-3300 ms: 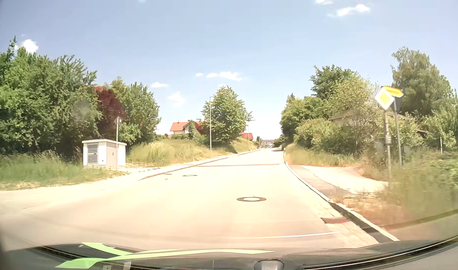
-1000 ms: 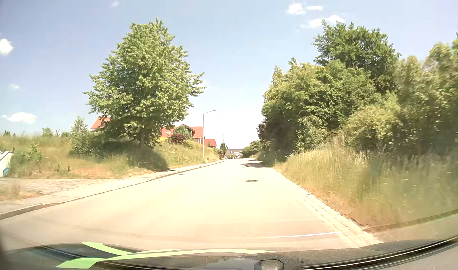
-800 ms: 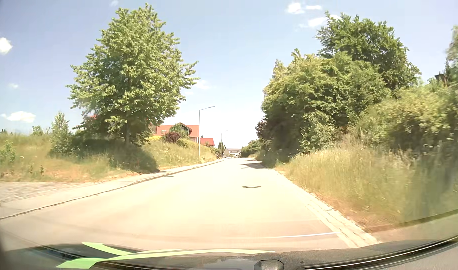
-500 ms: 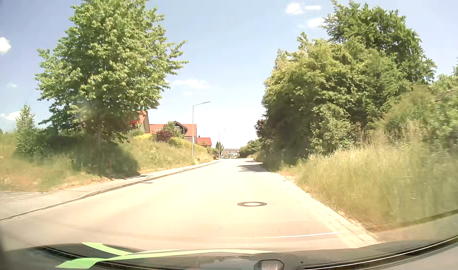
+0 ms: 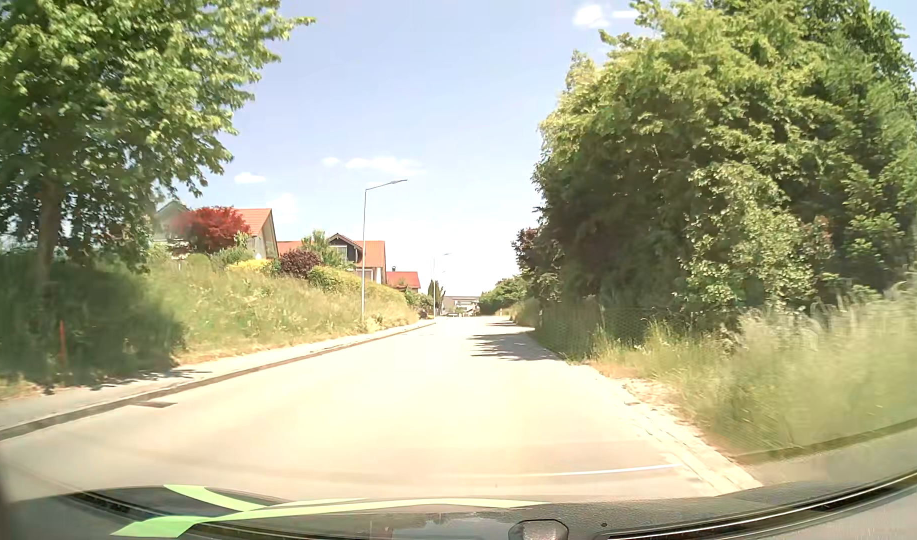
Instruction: Follow the waypoints while adhering to traffic rules and regulations
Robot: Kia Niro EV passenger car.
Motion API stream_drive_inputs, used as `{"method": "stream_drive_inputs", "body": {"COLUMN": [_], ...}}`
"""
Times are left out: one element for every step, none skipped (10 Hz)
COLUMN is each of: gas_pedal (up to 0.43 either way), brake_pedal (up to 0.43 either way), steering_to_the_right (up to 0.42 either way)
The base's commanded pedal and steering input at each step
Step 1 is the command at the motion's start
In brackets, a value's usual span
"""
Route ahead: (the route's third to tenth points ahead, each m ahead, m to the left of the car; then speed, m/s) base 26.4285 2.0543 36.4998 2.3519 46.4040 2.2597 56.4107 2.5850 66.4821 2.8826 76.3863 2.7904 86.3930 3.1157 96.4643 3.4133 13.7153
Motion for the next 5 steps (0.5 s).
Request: {"method": "stream_drive_inputs", "body": {"gas_pedal": [0.22, 0.22, 0.197, 0.177, 0.177], "brake_pedal": [0.0, 0.0, 0.0, 0.0, 0.0], "steering_to_the_right": [-0.003, -0.004, -0.005, -0.005, -0.005]}}
